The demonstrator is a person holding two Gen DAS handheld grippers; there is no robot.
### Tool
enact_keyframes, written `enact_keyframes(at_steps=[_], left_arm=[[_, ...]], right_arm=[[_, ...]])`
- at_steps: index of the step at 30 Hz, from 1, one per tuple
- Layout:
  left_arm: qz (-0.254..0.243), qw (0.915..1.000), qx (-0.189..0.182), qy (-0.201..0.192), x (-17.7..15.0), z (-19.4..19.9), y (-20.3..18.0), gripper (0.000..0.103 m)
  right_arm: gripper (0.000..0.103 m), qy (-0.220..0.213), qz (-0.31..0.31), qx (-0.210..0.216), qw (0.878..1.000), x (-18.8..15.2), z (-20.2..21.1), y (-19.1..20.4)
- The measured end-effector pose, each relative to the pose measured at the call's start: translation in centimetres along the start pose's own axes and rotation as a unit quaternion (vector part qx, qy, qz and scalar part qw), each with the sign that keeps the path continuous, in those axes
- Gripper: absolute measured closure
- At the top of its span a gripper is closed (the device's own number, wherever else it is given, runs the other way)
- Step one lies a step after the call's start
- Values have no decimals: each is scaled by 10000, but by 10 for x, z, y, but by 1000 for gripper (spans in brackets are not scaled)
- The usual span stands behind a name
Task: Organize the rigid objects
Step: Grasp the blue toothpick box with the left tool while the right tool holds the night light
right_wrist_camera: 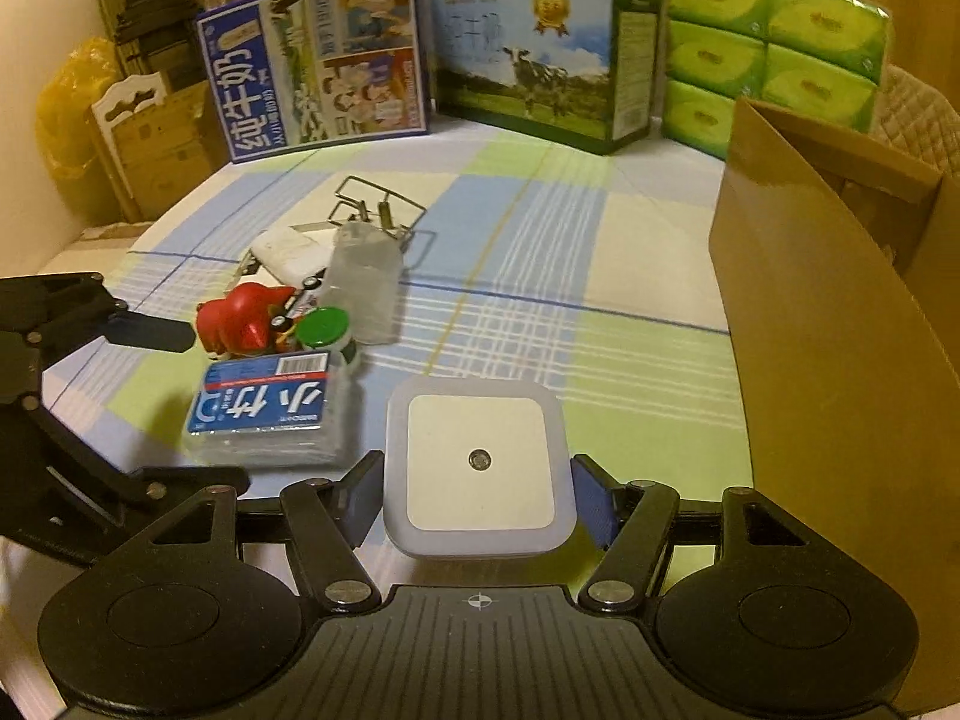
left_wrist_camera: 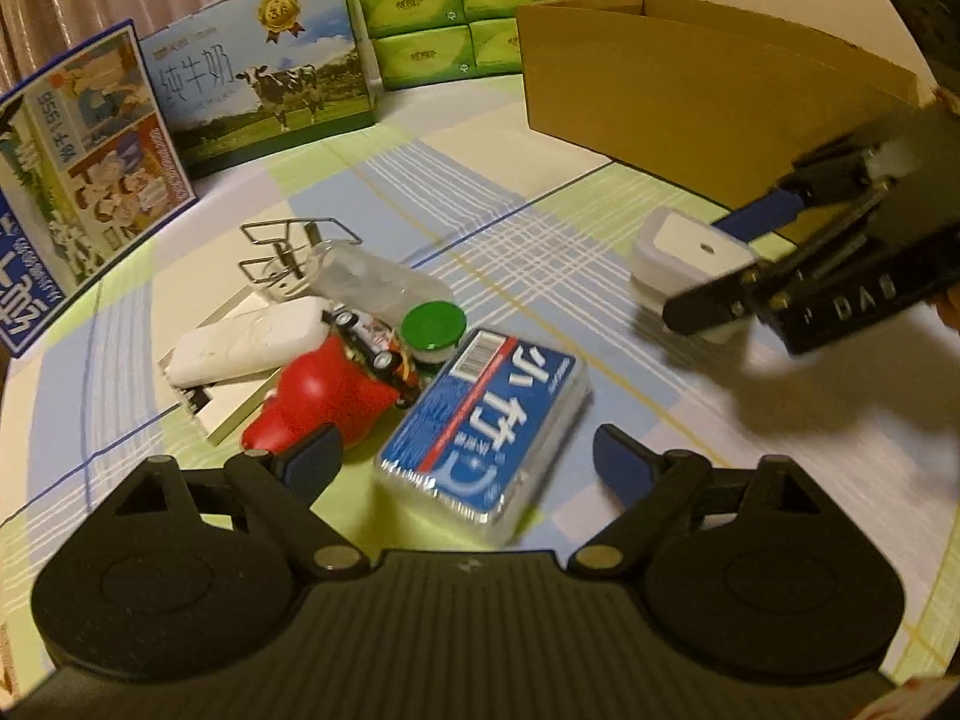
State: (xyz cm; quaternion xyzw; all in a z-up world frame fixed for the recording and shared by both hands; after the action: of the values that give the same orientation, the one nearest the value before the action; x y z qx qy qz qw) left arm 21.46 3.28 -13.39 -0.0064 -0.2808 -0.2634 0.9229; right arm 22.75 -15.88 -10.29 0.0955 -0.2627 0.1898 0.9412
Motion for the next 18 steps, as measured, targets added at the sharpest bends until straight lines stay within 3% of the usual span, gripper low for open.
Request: enact_keyframes(at_steps=[3,8,10,18], left_arm=[[55,9998,-145,118,5,-9,1,32],[317,9986,-330,262,5,-5,1,44],[434,9971,-528,329,2,-3,1,45],[281,9986,-338,291,9,-13,-4,45]], right_arm=[[41,6,-28,-25,10000,0,-3,-1],[41,-10,-103,-73,9999,1,-3,-6],[41,-4,-159,-84,9998,1,-3,-8],[41,-15,-272,-81,9996,3,-4,-10]])
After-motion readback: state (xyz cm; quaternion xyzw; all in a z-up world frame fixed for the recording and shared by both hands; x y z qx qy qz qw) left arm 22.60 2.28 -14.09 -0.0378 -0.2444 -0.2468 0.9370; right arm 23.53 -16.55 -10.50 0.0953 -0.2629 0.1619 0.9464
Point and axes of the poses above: each gripper's, at about its wrist camera, not at the fingertips, and z roughly against the way its jaws point, y to its left, x to its top, the point moved 2 cm from there along -z, roughly the way its jaws point, and after that the axes turned 11 degrees about y, right-handed, at the moved point
